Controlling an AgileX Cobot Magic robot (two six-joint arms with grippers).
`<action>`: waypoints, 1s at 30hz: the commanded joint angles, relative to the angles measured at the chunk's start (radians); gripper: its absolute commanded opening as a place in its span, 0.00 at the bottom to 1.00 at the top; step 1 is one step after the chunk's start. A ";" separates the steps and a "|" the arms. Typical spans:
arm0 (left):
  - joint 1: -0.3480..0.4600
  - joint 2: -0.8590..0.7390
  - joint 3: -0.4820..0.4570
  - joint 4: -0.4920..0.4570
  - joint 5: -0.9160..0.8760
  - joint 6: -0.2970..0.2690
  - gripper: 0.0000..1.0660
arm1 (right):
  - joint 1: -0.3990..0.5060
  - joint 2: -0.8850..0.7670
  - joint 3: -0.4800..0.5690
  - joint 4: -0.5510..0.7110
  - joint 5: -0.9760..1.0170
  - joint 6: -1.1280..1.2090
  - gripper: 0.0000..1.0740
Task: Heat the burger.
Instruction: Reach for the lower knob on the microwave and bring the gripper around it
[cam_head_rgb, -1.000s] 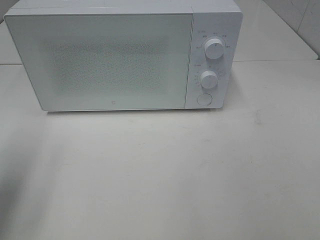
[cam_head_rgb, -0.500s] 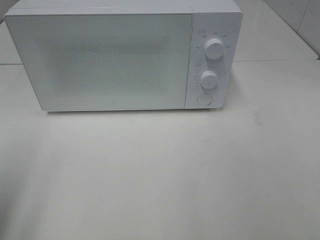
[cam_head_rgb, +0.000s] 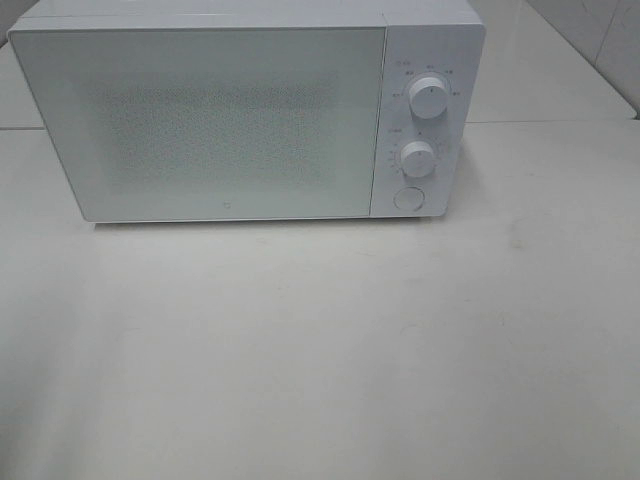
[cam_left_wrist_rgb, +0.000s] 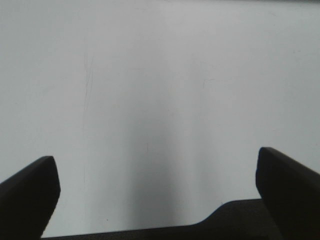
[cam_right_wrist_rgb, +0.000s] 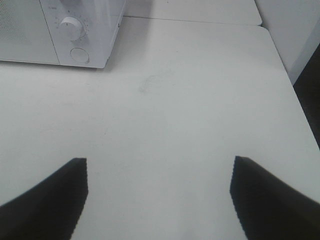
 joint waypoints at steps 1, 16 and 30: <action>0.002 -0.059 -0.003 -0.006 0.068 -0.022 0.94 | -0.006 -0.033 0.001 -0.005 -0.010 0.003 0.71; 0.002 -0.438 0.024 0.043 0.105 -0.030 0.94 | -0.006 -0.033 0.001 -0.005 -0.010 0.003 0.71; 0.002 -0.566 0.024 0.045 0.105 -0.030 0.94 | -0.006 -0.033 0.001 -0.005 -0.010 0.003 0.71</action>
